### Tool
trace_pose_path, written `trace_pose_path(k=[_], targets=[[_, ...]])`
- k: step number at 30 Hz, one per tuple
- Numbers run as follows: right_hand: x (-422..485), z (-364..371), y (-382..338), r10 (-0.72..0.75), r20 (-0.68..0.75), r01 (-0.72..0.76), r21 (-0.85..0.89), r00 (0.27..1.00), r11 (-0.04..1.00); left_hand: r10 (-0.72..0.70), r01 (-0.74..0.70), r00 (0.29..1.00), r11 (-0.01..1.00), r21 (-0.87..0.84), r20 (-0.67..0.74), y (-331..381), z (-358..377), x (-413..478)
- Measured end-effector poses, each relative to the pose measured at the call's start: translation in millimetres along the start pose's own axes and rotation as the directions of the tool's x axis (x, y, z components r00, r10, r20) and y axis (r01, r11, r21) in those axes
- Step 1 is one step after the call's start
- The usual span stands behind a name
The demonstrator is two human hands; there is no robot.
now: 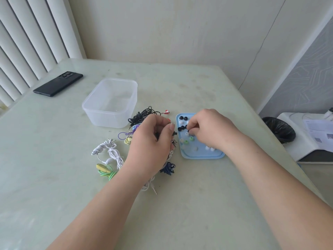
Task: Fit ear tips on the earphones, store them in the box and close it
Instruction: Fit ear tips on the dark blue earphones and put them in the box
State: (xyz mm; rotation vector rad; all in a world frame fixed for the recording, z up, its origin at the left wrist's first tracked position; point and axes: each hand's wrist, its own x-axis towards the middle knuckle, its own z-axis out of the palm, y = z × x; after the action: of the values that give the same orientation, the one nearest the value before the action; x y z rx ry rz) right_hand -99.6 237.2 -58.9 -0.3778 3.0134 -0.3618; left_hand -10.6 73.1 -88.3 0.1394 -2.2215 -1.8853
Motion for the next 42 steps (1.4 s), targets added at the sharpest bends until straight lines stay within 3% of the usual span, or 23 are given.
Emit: trace_pose_path(k=[6, 8, 10, 12, 15, 18, 20, 27, 34, 42], targets=[[2.1, 0.1, 8.7, 0.014, -0.051, -0.008, 0.120, 0.999, 0.993, -0.033, 0.034, 0.999, 0.998, -0.055, 0.013, 3.6, -1.2, -1.5], [-6.6, -3.7, 10.3, 0.014, -0.171, 0.043, 0.328, 0.985, 0.944, -0.041, 0.043, 0.999, 0.995, -0.085, 0.021, 5.4, -2.1, -1.5], [-20.5, -6.9, 2.7, 0.063, -0.184, 0.080, 0.678, 0.981, 0.731, -0.054, 0.057, 0.998, 0.989, -0.133, 0.029, 7.8, -2.2, -1.4], [-32.6, -6.5, -7.1, 0.097, -0.086, 0.039, 0.912, 0.992, 0.408, -0.061, 0.066, 0.998, 0.980, -0.187, 0.035, 9.4, -1.9, -1.9], [-42.0, -0.9, -18.3, 0.087, 0.021, -0.026, 0.998, 0.996, 0.053, -0.038, 0.045, 0.999, 0.976, -0.211, 0.038, 10.4, -3.1, -3.9], [-46.8, 5.2, -23.2, 0.059, 0.074, -0.065, 0.986, 0.996, -0.152, 0.008, -0.001, 0.999, 0.980, -0.197, 0.037, 12.7, -4.5, -5.3], [-48.0, 7.6, -23.0, 0.044, 0.075, -0.066, 0.980, 0.996, -0.187, 0.019, -0.012, 0.999, 0.982, -0.187, 0.036, 12.9, -4.7, -4.9], [-51.4, 12.5, -21.3, -0.016, 0.080, -0.082, 0.988, 0.997, -0.128, 0.060, -0.044, 0.995, 0.983, -0.177, 0.085, 10.4, -4.2, -5.2], [-52.3, 16.3, -24.7, -0.023, 0.077, -0.079, 0.983, 0.997, -0.164, 0.093, -0.079, 0.994, 0.978, -0.193, 0.066, 10.3, -2.5, -5.0], [-52.2, 21.2, -29.0, -0.009, 0.019, -0.020, 0.990, 1.000, -0.143, 0.166, -0.162, 0.985, 0.985, -0.066, 0.056, 4.1, -1.4, -3.3]])
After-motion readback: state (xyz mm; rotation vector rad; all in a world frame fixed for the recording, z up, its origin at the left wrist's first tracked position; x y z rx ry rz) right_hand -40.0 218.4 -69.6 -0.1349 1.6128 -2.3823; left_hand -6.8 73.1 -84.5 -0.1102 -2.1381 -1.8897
